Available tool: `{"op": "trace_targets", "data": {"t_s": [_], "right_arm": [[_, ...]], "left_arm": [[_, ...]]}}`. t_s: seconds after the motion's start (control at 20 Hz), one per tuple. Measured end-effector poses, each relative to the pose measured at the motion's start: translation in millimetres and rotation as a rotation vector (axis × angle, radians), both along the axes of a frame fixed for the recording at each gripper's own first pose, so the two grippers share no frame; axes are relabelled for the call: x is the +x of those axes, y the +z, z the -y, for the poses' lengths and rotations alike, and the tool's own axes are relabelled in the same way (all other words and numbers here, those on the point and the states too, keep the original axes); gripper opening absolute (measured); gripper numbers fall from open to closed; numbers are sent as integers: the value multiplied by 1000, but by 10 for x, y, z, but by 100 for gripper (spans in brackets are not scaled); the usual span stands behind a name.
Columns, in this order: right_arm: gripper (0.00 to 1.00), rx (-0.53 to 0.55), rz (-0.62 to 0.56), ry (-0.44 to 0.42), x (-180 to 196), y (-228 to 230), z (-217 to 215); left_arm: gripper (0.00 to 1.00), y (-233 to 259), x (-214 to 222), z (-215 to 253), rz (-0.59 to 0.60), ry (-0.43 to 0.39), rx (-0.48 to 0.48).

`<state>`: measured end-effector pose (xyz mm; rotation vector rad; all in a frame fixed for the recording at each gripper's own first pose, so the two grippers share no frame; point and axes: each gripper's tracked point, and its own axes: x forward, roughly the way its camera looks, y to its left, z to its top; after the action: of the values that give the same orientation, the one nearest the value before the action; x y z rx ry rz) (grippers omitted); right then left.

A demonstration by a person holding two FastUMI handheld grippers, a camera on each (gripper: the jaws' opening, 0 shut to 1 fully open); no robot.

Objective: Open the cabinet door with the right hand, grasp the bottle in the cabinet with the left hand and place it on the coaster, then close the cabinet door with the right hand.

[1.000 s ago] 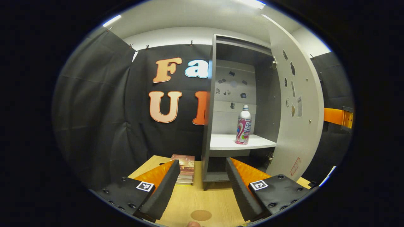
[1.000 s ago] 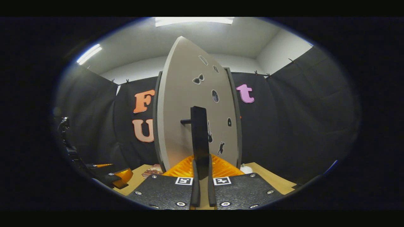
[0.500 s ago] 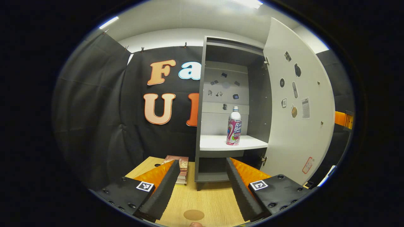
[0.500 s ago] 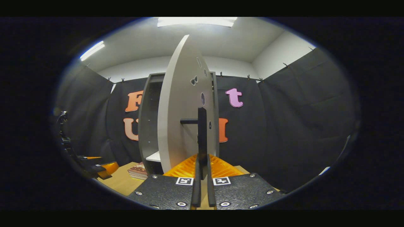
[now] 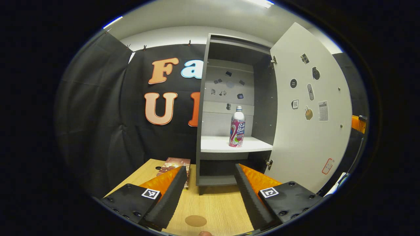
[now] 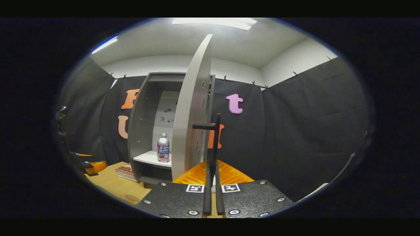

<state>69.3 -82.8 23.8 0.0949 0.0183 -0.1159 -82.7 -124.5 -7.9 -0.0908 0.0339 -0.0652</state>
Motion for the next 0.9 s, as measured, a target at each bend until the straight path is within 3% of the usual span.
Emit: {"op": "trace_targets", "data": {"t_s": [0.05,0.1,0.2,0.25,0.5,0.65,0.7,0.85,0.9], "right_arm": [[11,0,0,-4,-10,1,13],[5,-1,-2,-10,-32,-13,33],[7,-7,-1,-27,-112,0,83],[14,-10,9,-40,-168,28,103],[21,-19,25,-106,-365,86,247],[21,13,28,-96,-484,107,140],[25,26,34,-90,-498,130,76],[17,65,56,-56,-477,147,-221],[21,72,60,-49,-441,145,-320]], "left_arm": [[95,-17,-10,13,-8,-2,0],[95,-26,-20,18,-15,-6,2],[95,-14,-48,38,-16,-14,14],[96,17,-49,60,-9,-19,20],[94,173,84,214,18,-67,19],[95,309,306,353,52,-102,26],[94,347,411,402,64,-117,30],[95,406,740,528,89,-155,23],[94,411,856,581,93,-173,15]]}}
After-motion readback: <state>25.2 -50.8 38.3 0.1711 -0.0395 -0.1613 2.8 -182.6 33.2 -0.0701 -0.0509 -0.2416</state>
